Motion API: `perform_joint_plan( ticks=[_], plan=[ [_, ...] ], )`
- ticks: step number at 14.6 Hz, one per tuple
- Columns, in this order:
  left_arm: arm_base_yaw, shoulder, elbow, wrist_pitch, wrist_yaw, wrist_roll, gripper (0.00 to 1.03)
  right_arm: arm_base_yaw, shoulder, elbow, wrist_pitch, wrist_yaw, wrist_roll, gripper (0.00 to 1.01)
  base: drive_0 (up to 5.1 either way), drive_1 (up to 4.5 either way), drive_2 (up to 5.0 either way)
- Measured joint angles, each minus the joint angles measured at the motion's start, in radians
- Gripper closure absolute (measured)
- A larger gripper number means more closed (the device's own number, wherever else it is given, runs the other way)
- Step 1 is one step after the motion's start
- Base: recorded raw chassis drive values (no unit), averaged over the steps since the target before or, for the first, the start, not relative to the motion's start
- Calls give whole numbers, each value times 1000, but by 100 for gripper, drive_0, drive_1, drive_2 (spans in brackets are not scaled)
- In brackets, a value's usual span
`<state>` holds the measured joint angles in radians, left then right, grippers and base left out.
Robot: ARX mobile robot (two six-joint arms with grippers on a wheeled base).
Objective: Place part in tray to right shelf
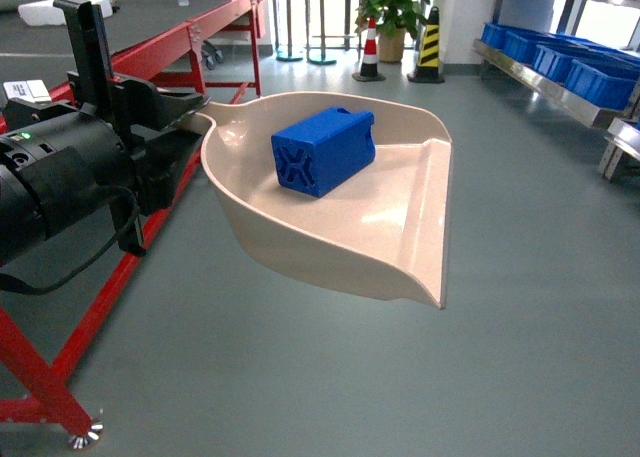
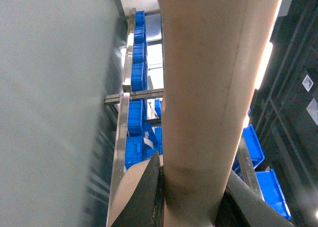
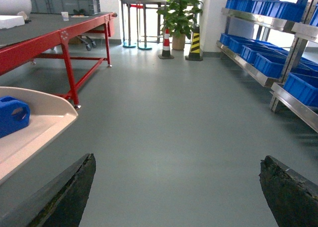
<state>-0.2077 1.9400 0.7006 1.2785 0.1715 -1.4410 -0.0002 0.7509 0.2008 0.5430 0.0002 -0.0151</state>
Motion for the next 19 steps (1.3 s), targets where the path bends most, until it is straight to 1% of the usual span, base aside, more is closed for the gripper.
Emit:
perform_joint_plan(
  ticks=[10, 19],
  plan=[
    [2, 0, 0, 0, -3, 0, 86, 0, 0, 0, 0, 0, 0, 3, 47, 481, -386],
    [5, 0, 0, -1, -6, 0, 86, 0, 0, 0, -2, 0, 0, 3, 3, 436, -430]
  ],
)
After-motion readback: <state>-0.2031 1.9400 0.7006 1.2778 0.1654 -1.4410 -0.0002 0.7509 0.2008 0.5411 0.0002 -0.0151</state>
